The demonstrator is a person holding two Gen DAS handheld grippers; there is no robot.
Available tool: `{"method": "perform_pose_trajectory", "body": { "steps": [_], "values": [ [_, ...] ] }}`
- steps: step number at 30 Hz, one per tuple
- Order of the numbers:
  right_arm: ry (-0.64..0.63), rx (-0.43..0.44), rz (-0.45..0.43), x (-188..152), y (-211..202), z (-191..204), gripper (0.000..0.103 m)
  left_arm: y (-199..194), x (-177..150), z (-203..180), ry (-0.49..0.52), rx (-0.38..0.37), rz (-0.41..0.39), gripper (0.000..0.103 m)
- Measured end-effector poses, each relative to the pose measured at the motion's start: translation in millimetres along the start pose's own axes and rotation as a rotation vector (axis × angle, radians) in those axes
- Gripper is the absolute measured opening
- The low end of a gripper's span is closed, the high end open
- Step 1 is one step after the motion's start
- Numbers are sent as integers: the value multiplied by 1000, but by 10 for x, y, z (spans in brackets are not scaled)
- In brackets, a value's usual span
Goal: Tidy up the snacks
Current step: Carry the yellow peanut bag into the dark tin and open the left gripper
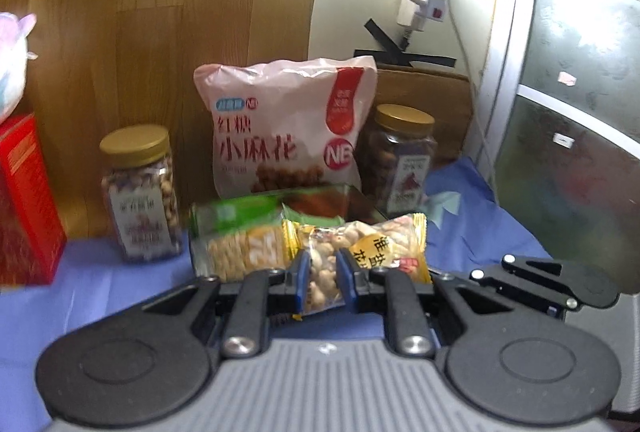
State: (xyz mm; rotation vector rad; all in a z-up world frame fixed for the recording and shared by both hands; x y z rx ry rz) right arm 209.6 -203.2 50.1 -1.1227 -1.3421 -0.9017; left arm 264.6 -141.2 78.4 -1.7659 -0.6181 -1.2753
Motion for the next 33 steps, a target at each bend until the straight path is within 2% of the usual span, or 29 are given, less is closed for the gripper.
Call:
{"method": "perform_pose_trajectory", "body": {
  "steps": [7,15,20,24,28,33],
  "values": [
    [54,5,42,-82,546,-416,12,703,148,214,-2,26,36,16],
    [154,29,164,-379,1062,-759,13,1350,10,359,-5,65,126,17],
    [88,0,180,-488,1173,-761,17,1582,-36,393,6,79,147,18],
    [59,-46,186,-545,1188,-737,41,1655,-87,376,19,103,157,26],
    [100,-98,154,-468,1077,-828,49,1561,-79,354,22,110,151,30],
    [155,-123,125,-352,901,-885,50,1335,-31,326,18,130,134,30]
  ]
}}
Point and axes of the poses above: each gripper's, at about its wrist camera, not at the fingertips, and y roughly the way its jaws point, z to its left, x to its top, the point moved 8 cm from there along y, roughly the way its jaws point, and after that the axes turned 11 degrees about -z, right-handed, at the moved point
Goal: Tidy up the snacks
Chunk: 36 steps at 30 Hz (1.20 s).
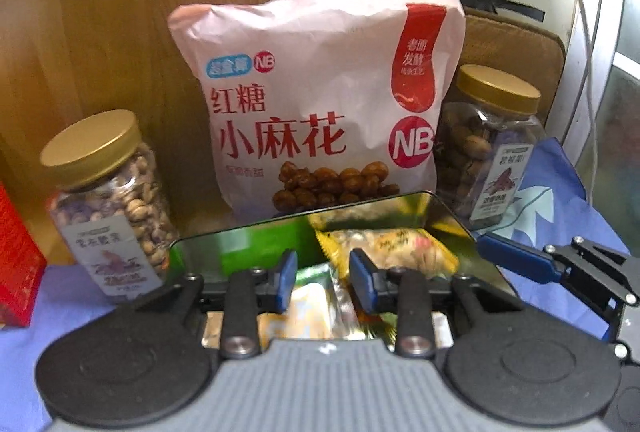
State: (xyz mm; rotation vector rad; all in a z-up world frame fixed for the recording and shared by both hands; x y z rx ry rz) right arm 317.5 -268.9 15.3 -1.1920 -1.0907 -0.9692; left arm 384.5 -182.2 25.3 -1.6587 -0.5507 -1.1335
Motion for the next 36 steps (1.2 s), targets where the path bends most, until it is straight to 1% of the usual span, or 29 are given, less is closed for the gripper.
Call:
{"method": "perform_pose_trajectory", "body": {
  "steps": [4,6,10,16,21,24,25,27,31,33,34,35,36],
  "values": [
    [48,7,-1,13,-123,34,50,-250,-41,-63,21,26,-18,30],
    [69,8,-4,12,-251,67,50,-379,-72,-97,35,43,-26,31],
    [109,3,-19,2,-472,149,50,-677,-171,-159,53,85,-43,41],
    [176,-14,-40,-52,-833,262,51,-1089,-387,-187,56,134,-59,42],
    [245,-20,-53,-84,-1138,383,51,-1390,-535,-171,44,173,-68,45],
    [264,-11,-59,-71,-1314,484,52,-1563,-620,-182,52,195,-76,50],
    [269,-8,-61,-62,-1369,516,54,-1617,-649,-190,59,200,-79,52],
    [274,-15,-80,-36,-1493,579,67,-1710,-703,-205,68,207,-83,53],
    [283,-5,-110,17,-1714,695,71,-1884,-810,-229,62,214,-79,54],
    [293,-3,-122,50,-1796,736,78,-1951,-844,-232,59,217,-81,54],
    [299,0,-128,67,-1835,755,80,-1994,-857,-235,58,220,-85,57],
    [305,2,-133,83,-1872,769,84,-2037,-868,-238,59,223,-91,61],
    [313,3,-135,97,-1901,777,88,-2075,-874,-238,60,227,-98,63]
  ]
}}
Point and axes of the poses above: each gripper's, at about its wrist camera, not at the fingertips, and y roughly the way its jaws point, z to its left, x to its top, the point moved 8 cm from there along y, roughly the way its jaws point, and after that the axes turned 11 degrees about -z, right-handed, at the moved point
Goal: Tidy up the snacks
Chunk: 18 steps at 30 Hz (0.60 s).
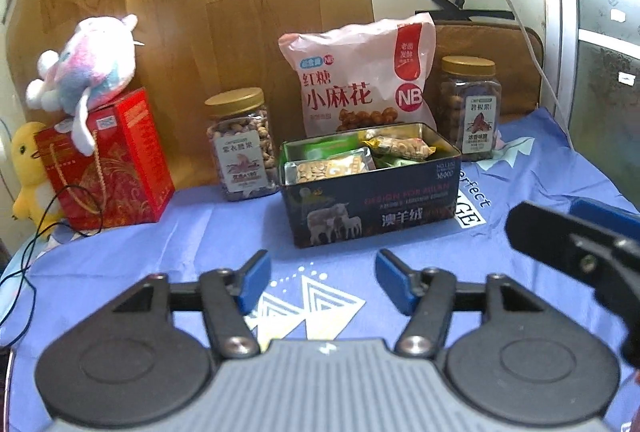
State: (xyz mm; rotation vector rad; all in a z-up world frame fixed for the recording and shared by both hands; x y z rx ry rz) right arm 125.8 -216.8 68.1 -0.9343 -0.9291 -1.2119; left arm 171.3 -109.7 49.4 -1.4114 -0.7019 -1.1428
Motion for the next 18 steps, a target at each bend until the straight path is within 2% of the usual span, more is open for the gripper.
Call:
{"method": "perform_pose_trajectory", "body": {
  "steps": [2,4,6,8,18],
  "values": [
    [24,1,-5,30,-65,20,95,-89,-4,13,6,13,-19,75],
    [51,-3,-16,58,-125,17,97,-168,-7,20,12,21,-41,88],
    [80,-13,-23,73,-180,6,102,-238,-19,19,21,29,-55,94],
    [117,-17,-27,79,-231,-10,103,-294,-33,16,28,34,-62,101],
    [168,-8,-39,118,-423,94,103,-531,-62,9,65,73,-96,103]
  ]
}}
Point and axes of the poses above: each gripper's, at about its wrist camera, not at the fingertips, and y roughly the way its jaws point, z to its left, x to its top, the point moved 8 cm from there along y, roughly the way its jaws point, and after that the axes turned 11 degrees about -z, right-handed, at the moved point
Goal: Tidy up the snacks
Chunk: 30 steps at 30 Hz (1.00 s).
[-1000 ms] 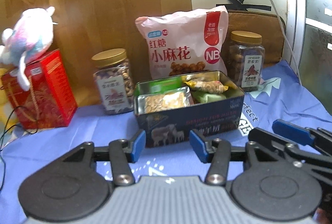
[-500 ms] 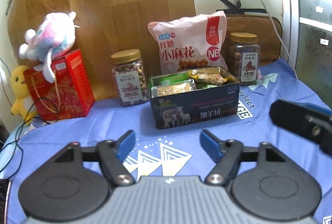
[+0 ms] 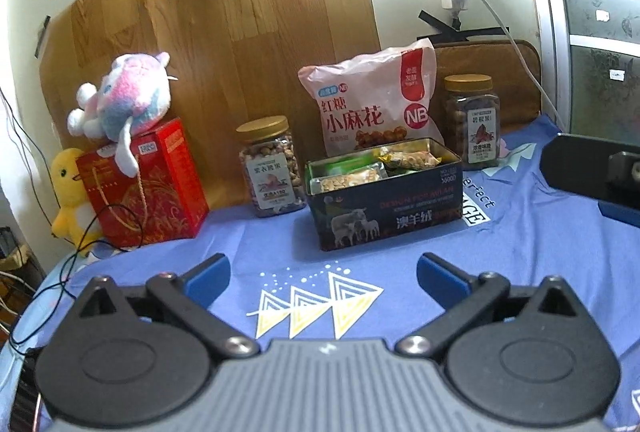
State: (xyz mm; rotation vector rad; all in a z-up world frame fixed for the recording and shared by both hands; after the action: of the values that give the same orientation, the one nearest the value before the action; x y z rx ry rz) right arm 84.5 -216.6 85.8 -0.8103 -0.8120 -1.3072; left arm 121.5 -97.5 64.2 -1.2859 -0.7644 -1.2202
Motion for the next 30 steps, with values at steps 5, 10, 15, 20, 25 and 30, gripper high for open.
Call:
{"method": "perform_pose_trajectory", "body": {
  "steps": [5,10,15,20,25,30],
  "values": [
    [9,14,0,-11,-47,54,103,-53,-31,-10,29,21,3,103],
    [15,-3,37,-94,-32,54,103,-63,-130,2,28,14,29,103],
    [-14,-84,114,-216,31,37,103,-57,-252,102,-3,6,72,103],
    [-87,-153,172,-351,94,68,103,-40,-304,269,-54,17,94,103],
    [-146,-182,230,-483,124,92,103,-26,-333,391,-88,34,111,103],
    [-191,-175,261,-558,129,153,103,1,-417,472,-95,46,137,103]
  ]
}}
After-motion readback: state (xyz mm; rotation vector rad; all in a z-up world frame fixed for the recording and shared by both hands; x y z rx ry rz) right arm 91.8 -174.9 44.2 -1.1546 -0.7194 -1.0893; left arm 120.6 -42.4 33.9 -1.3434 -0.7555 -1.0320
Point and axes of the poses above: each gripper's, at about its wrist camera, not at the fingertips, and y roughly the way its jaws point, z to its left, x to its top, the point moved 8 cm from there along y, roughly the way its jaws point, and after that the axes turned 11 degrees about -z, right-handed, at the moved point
